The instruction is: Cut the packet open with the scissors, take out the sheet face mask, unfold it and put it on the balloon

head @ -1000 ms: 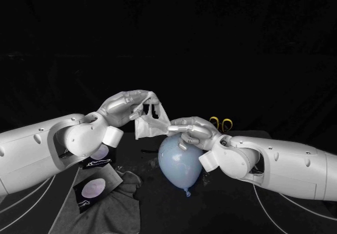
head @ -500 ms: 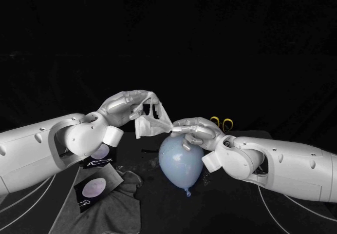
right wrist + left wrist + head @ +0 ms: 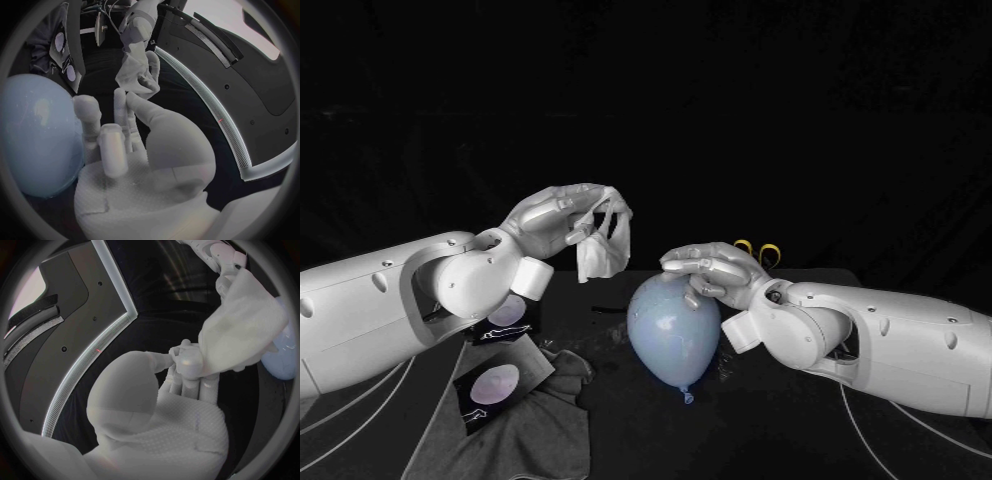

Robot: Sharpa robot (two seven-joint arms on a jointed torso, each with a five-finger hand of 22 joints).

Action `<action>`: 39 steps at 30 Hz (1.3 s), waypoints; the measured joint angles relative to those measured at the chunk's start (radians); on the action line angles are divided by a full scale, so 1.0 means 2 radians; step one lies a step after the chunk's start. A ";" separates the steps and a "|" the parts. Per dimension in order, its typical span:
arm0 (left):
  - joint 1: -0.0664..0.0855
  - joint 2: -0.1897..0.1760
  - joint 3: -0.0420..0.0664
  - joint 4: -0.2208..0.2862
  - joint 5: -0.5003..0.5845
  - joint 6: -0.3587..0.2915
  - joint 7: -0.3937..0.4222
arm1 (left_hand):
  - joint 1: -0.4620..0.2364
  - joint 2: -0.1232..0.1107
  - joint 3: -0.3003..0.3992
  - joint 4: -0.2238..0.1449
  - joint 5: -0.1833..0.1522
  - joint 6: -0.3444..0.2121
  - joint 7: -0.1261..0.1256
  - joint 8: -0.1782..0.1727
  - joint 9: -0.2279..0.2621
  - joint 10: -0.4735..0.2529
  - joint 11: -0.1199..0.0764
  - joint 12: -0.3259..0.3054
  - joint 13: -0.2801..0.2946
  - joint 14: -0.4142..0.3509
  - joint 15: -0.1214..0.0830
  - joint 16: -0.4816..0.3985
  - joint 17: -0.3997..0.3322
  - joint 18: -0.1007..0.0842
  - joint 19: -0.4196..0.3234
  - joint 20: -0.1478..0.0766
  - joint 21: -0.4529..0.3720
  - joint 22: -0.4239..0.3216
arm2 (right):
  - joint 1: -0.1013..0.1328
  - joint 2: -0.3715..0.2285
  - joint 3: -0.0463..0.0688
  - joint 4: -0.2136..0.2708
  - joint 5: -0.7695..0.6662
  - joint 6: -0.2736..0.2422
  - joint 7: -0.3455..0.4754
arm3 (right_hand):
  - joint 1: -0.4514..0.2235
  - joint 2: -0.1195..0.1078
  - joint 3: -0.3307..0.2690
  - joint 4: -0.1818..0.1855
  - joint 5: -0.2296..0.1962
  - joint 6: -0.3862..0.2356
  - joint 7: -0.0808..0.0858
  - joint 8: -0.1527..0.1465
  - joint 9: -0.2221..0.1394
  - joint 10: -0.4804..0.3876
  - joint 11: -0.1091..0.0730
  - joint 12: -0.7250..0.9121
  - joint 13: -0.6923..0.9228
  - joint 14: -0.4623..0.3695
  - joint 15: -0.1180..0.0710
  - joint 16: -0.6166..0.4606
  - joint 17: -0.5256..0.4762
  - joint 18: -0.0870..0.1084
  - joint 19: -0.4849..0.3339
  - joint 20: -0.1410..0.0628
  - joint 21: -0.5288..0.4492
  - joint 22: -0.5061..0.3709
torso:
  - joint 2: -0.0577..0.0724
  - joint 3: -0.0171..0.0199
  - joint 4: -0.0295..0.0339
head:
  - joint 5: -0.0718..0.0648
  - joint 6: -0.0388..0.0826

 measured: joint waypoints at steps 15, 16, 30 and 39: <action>0.000 0.000 0.000 0.017 0.000 0.002 -0.001 | 0.000 0.000 0.000 0.000 0.000 0.000 0.000 0.000 0.000 0.000 0.000 0.000 0.000 0.000 0.000 0.000 -0.001 0.000 0.000 0.000 0.000 0.000 | 0.000 0.027 -0.001 -0.011 0.000 -0.010 -0.001 | -0.040 -0.047 -0.063 0.048 0.000 -0.144 0.038 -0.107 -0.053 -0.190 0.057 -0.041 -0.060 0.000 0.043 -0.014 -0.047 0.008 -0.036 0.039 -0.072 -0.069 | 0.000 0.0003 0.0001 | 0.000 0.000; 0.000 0.000 0.000 0.018 0.000 0.003 -0.002 | 0.000 0.000 0.000 0.000 0.000 0.000 0.000 0.000 0.000 0.000 0.000 0.000 0.000 0.000 0.000 0.000 -0.001 0.000 0.000 0.000 0.000 0.000 | 0.000 0.031 -0.001 -0.013 0.000 -0.008 0.000 | -0.042 -0.049 -0.073 0.052 0.000 -0.154 0.037 -0.113 -0.056 -0.200 0.058 -0.041 -0.064 0.000 0.045 -0.014 -0.047 0.008 -0.037 0.041 -0.074 -0.072 | 0.000 0.0003 0.0000 | -0.001 0.000; 0.000 0.001 0.000 0.028 0.000 0.005 -0.003 | 0.000 0.000 0.000 0.000 0.002 0.000 0.000 0.000 0.000 0.000 0.000 0.000 0.000 0.000 0.000 0.000 -0.001 -0.001 0.000 0.000 0.000 0.000 | 0.000 0.067 -0.001 -0.030 0.003 0.013 0.001 | -0.038 -0.049 -0.117 0.077 0.000 -0.218 0.025 -0.134 -0.097 -0.224 0.064 -0.037 -0.080 0.000 0.050 -0.014 -0.042 0.008 -0.032 0.047 -0.076 -0.079 | 0.001 0.0000 0.0004 | -0.003 0.000; 0.000 0.001 0.000 0.028 0.000 0.006 -0.003 | 0.000 0.000 0.000 0.000 0.002 0.000 0.000 -0.001 0.000 0.000 0.000 0.000 0.000 0.000 0.000 0.000 -0.001 -0.001 0.000 0.000 0.002 0.000 | -0.001 0.070 -0.001 -0.028 0.012 0.032 0.001 | -0.006 -0.018 -0.135 0.087 0.000 -0.112 0.037 -0.095 -0.065 -0.151 0.052 0.003 -0.076 -0.001 0.045 0.001 -0.015 0.007 -0.011 0.043 -0.047 -0.056 | 0.000 0.0000 0.0003 | -0.003 0.000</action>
